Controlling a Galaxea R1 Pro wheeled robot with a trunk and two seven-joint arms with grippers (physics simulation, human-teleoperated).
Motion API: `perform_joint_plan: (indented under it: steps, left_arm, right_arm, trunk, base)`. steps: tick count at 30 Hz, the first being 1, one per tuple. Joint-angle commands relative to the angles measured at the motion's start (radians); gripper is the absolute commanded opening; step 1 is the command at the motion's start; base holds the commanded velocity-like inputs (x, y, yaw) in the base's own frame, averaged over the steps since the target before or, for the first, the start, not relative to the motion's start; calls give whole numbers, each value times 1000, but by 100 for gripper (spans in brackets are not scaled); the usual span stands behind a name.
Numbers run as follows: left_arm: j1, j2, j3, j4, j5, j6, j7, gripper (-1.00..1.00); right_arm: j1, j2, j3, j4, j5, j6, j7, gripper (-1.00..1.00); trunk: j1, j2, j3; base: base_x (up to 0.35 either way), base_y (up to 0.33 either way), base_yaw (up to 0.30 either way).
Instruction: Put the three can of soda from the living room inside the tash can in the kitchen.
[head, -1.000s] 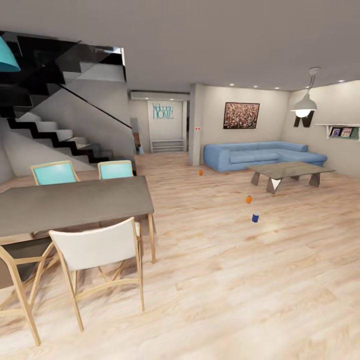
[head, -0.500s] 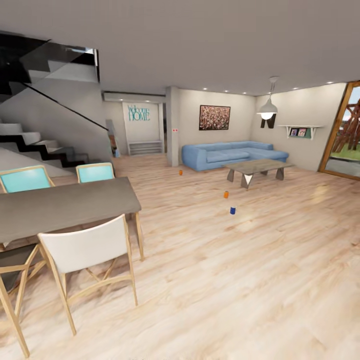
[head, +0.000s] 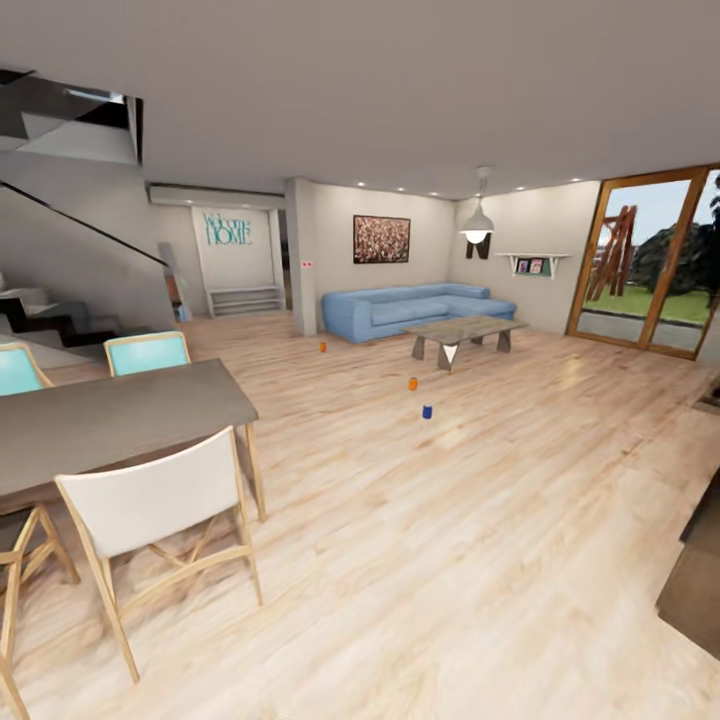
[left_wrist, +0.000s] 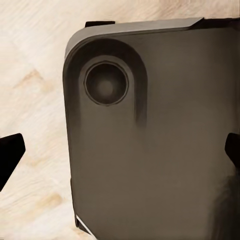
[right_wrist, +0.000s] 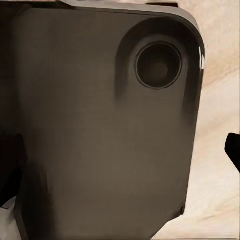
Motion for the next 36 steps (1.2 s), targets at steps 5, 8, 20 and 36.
perform_joint_plan:
  steps: [5,8,20,36]
  left_arm:
    - [-1,-1,-1,0,-1,-1,0,100]
    - [-1,-2,-1,0,-1,-2,0,100]
    - [0,-2,-1,0,-2,-9,0,100]
    - [0,-3,-1,-1,-2,-9,0,100]
  right_arm:
    - [0,0,0,0,0,0,0,100]
    - [0,0,0,0,0,0,0,100]
    - [0,0,0,0,0,0,-1,100]
    - [0,0,1,0,0,0,-1,100]
  trunk:
    - [0,0,5]
    - [0,0,8]
    - [0,0,20]
    - [0,0,36]
  base:
    - [-233,253,-277]
    - [-228,242,-273]
    - [-205,168,-269]
    - [-56,12,-266]
